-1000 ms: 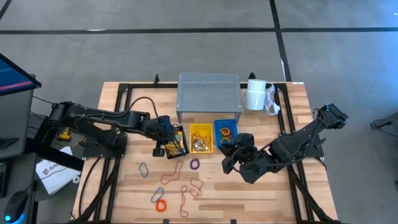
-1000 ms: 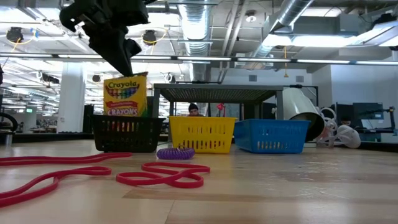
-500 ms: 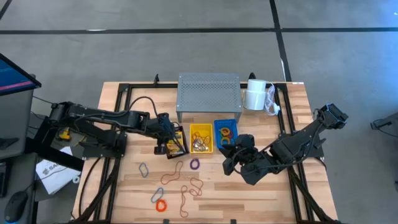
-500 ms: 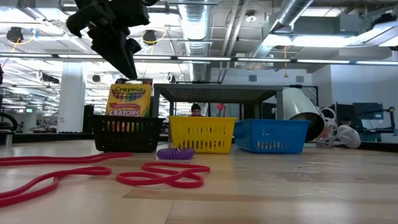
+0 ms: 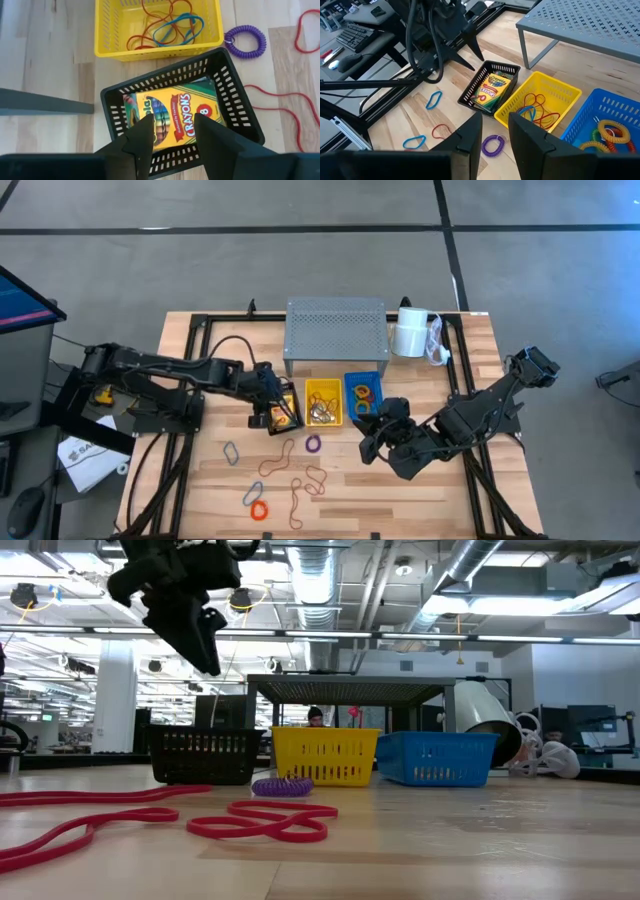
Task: Pick & Place Office Desk Supplies
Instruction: Put the blue rubber band into the yellow basket
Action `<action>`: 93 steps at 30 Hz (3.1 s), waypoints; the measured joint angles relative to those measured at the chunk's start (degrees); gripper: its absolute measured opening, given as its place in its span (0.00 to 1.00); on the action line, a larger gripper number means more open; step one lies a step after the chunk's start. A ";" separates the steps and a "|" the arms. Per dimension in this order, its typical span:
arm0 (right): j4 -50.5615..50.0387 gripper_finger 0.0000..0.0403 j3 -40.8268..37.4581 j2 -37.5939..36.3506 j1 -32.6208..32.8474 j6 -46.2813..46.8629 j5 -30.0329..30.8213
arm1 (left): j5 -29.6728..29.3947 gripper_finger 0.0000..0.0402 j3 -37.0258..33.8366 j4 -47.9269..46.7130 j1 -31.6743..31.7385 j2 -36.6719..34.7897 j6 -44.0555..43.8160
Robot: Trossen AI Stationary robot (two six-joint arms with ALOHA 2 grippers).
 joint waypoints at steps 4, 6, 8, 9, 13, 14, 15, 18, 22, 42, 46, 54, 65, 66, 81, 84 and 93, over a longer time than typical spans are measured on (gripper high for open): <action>-0.02 0.23 0.00 0.01 0.02 0.97 0.01 | 0.02 0.36 0.00 0.29 0.00 2.43 -0.01; -0.02 0.23 0.00 0.00 0.28 1.01 0.00 | 0.02 0.37 0.00 0.60 -0.01 3.59 0.00; 0.00 0.23 0.00 0.01 0.35 1.01 0.00 | 0.02 0.38 0.00 0.43 0.01 4.20 -0.02; 0.00 0.23 0.00 0.00 0.35 1.05 -0.08 | 0.02 0.39 0.00 0.83 0.00 4.37 -0.02; -0.02 0.23 0.00 0.00 0.72 1.43 -0.15 | 1.50 0.40 0.00 0.70 0.01 4.39 -0.21; -0.04 0.23 0.00 0.00 0.74 1.43 -0.15 | 2.11 0.41 0.00 0.46 0.01 4.08 -0.71; -0.04 0.23 0.00 0.00 0.76 1.44 -0.15 | 2.89 0.41 0.00 0.18 0.01 3.60 -1.47; -0.07 0.23 0.00 0.00 0.76 1.42 -0.15 | 4.53 0.41 0.00 -0.19 0.01 2.70 -3.28; -0.63 0.23 0.02 0.00 0.76 1.41 -0.15 | 6.27 0.39 0.07 -0.67 -0.01 -0.19 -4.43; -1.80 0.23 0.04 -0.02 0.76 1.41 -0.15 | 19.80 0.34 0.11 -20.18 -23.76 -9.88 10.78; -1.77 0.23 0.04 -0.02 0.76 1.41 -0.15 | 12.20 0.34 0.11 -20.16 -29.86 -6.61 15.22; -0.95 0.23 0.04 -0.02 0.76 1.43 -0.19 | 11.29 0.43 -3.15 -17.87 -33.21 1.61 15.25; 0.05 0.23 0.04 -0.02 2.56 1.46 -0.59 | 11.80 0.62 -9.62 -12.25 -33.15 3.78 13.90; 0.03 0.23 0.04 -0.02 2.67 1.62 -0.59 | 11.38 0.62 -9.82 -11.41 -33.13 3.78 13.96; 0.09 0.23 0.00 -0.02 3.78 4.47 -0.61 | 10.61 0.63 -15.27 -1.20 -33.13 3.76 13.75; 0.70 0.23 0.00 -0.02 3.76 4.47 -0.61 | 10.27 0.63 -16.66 0.84 -33.13 3.76 13.75; 1.38 0.23 0.00 -0.02 3.76 4.47 -0.61 | 8.96 0.60 -18.32 2.98 -33.13 3.76 13.79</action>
